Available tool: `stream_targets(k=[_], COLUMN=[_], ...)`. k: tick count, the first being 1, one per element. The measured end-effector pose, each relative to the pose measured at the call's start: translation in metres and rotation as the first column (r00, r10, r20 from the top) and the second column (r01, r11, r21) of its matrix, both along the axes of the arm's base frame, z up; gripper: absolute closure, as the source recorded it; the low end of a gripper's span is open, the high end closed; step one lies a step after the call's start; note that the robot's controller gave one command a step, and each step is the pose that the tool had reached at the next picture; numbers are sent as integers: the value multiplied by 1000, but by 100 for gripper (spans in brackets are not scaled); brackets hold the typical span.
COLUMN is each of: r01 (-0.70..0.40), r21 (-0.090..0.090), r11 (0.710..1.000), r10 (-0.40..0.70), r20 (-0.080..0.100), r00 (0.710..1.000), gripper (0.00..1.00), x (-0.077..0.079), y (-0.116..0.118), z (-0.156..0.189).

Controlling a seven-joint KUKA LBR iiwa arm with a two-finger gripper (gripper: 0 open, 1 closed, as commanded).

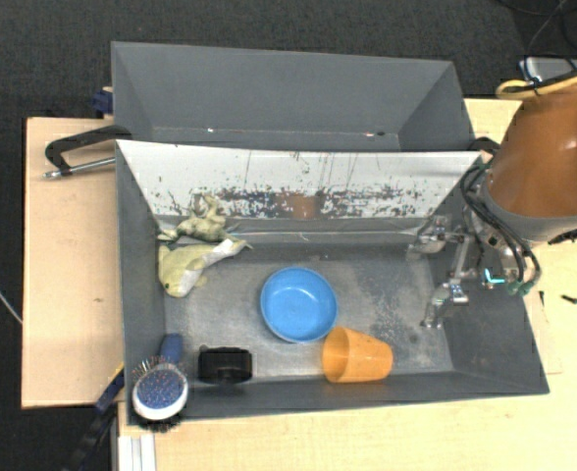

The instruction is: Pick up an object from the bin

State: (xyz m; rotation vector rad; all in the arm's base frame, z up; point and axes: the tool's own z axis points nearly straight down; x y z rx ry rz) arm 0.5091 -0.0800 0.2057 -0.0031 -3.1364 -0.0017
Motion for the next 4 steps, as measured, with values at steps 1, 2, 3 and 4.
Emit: stream_targets(k=[1,2,3,4], r01=[454,102,103,93], r21=[0,1,-2,4], r11=[891,995,995,996], r10=[-454,-102,-103,-93], r20=[0,4,5,17], r00=[891,995,995,996], gripper=[0,0,100,100], x=[22,22,24,13], y=[78,131,128,167], z=[-81,-128,-123,-26])
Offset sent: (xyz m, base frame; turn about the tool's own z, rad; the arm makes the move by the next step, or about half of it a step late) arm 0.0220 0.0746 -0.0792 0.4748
